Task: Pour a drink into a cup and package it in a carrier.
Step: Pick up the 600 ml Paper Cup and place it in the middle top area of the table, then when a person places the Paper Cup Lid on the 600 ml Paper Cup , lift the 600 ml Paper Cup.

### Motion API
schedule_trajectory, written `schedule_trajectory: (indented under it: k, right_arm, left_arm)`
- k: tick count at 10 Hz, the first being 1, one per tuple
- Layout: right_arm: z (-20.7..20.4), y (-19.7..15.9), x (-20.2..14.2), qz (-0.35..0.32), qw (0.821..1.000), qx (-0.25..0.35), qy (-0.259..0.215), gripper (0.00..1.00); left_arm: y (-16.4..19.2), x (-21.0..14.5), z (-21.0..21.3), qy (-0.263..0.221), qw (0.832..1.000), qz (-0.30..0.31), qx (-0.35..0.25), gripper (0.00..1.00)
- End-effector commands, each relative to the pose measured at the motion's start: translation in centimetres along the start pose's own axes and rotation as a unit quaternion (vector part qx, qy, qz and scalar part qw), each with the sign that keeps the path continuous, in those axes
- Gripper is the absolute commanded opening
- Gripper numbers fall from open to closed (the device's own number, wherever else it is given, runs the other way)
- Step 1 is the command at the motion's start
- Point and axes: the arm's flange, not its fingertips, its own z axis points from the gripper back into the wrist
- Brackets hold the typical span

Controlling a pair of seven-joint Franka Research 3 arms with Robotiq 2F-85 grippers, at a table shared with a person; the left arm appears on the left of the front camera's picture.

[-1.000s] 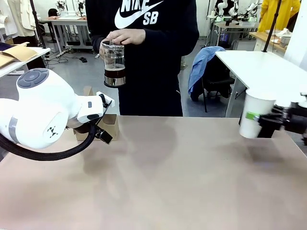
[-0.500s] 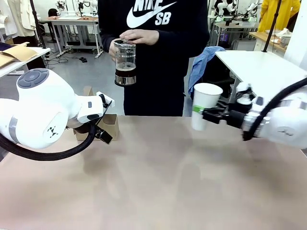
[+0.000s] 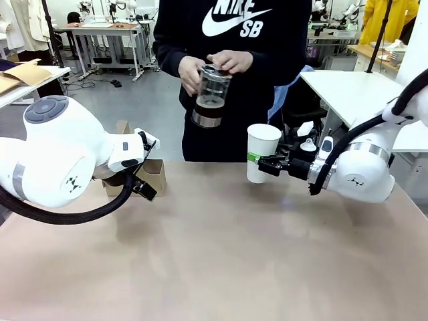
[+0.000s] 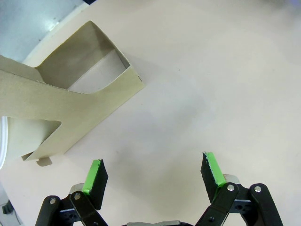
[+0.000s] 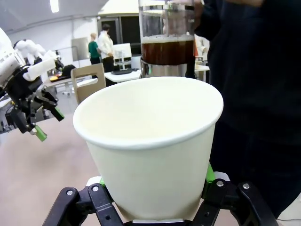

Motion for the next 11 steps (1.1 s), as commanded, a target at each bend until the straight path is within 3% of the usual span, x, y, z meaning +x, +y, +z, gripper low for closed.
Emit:
schedule_trajectory:
  k: [1,11]
  right_arm:
    - [0.38,1.03,0.68,0.002,1.000,0.002,-0.001,0.77]
    - [0.38,1.03,0.68,0.002,1.000,0.002,-0.001,0.77]
  left_arm:
    - [0.03,-0.01,0.06,-0.001,1.000,0.001,-0.001,1.00]
    - [0.03,-0.01,0.06,-0.001,1.000,0.001,-0.001,1.00]
